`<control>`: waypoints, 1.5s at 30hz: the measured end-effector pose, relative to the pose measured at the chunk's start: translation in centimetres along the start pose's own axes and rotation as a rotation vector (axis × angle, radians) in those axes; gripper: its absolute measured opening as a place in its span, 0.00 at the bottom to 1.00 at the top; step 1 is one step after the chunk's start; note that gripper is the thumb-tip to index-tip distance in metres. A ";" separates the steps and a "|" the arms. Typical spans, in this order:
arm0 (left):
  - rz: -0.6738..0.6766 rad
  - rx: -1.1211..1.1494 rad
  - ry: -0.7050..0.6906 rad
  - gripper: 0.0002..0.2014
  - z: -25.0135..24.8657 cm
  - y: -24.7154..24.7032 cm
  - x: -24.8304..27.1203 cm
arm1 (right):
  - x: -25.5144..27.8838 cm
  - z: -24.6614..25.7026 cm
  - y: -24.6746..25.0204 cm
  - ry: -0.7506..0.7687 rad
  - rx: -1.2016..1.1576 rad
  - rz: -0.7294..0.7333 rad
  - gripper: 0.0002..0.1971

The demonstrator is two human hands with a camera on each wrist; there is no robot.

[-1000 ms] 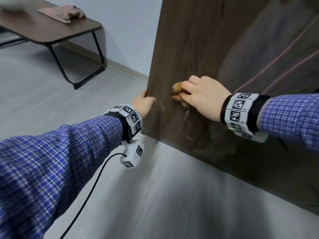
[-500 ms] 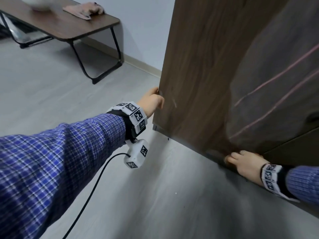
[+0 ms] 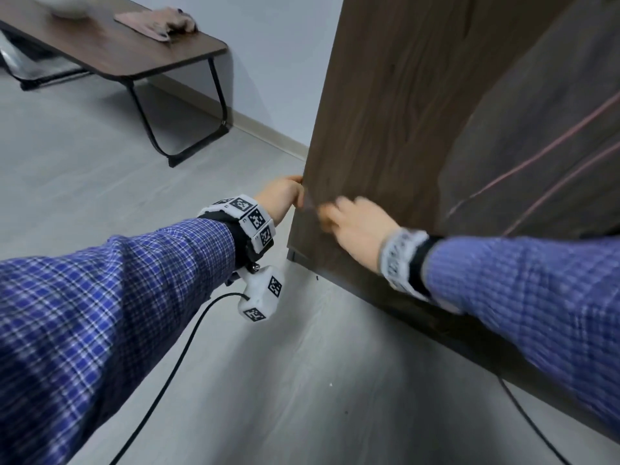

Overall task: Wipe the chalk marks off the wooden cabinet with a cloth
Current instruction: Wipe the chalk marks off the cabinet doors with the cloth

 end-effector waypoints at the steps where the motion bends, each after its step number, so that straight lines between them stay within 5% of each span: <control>1: 0.028 -0.003 -0.003 0.32 -0.1 -0.2 0.0 | 3.6 0.7 -2.5 0.065 0.018 0.157 0.18; 3: 0.034 -0.012 -0.021 0.39 -0.2 -0.5 -0.1 | 11.2 0.4 -6.3 0.097 -0.029 0.370 0.21; 5: -0.032 0.045 -0.006 0.36 -0.7 -0.9 0.2 | 15.7 -1.9 -6.3 0.042 -0.045 0.345 0.14; 8: -0.125 0.058 -0.070 0.40 -2.8 -2.3 0.5 | 17.2 -7.2 -2.1 -0.057 -0.040 0.169 0.11; 11: -0.255 -0.175 -0.203 0.55 -6.4 -3.7 0.0 | 15.6 -13.8 5.9 -0.189 -0.117 -0.126 0.22; 14: -0.414 -0.266 -0.211 0.59 -9.7 -5.1 0.2 | 14.4 -20.0 11.4 -0.383 -0.098 -0.333 0.24; 17: -0.493 -0.463 -0.324 0.59 -11.2 -5.5 0.4 | 13.3 -19.8 11.6 -0.454 -0.092 -0.452 0.22; 22: -0.415 -0.892 -0.627 0.53 -13.1 -6.0 1.3 | 13.6 -8.8 1.1 -0.151 -0.141 -0.127 0.20; 24: -0.371 -0.984 -0.629 0.53 -13.1 -6.0 1.3 | 14.3 -4.7 -3.7 -0.057 -0.104 0.109 0.15; 26: -0.345 -1.044 -0.599 0.52 -13.1 -5.8 1.4 | 14.5 -3.7 -4.8 -0.016 -0.078 0.188 0.14; 33: -0.369 -1.085 -0.584 0.45 -13.4 -6.4 1.1 | 13.1 -21.9 14.5 -0.404 -0.033 -0.470 0.20; 36: -0.347 -1.090 -0.558 0.50 -13.1 -6.9 0.9 | 12.6 -27.0 18.9 -0.666 -0.005 -0.592 0.22; 38: -0.325 -1.112 -0.546 0.55 -13.2 -6.8 0.9 | 11.6 -25.1 18.0 -0.711 -0.089 -0.566 0.17; 42: -0.311 -1.108 -0.539 0.56 -13.9 -6.6 1.5 | 11.0 -12.5 6.2 -0.261 -0.013 -0.237 0.19; 45: -0.308 -1.074 -0.555 0.54 -14.3 -6.8 2.0 | 12.2 -7.7 0.8 -0.192 -0.073 -0.018 0.22</control>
Point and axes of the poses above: each hand's wrist, its own x-axis away from the middle knuckle, its own y-axis out of the back of the hand, z = x × y, the point moved 5 cm from there along -x, towards the middle knuckle, and after that the axes turned 10 degrees about -y, right-handed, at the moved point
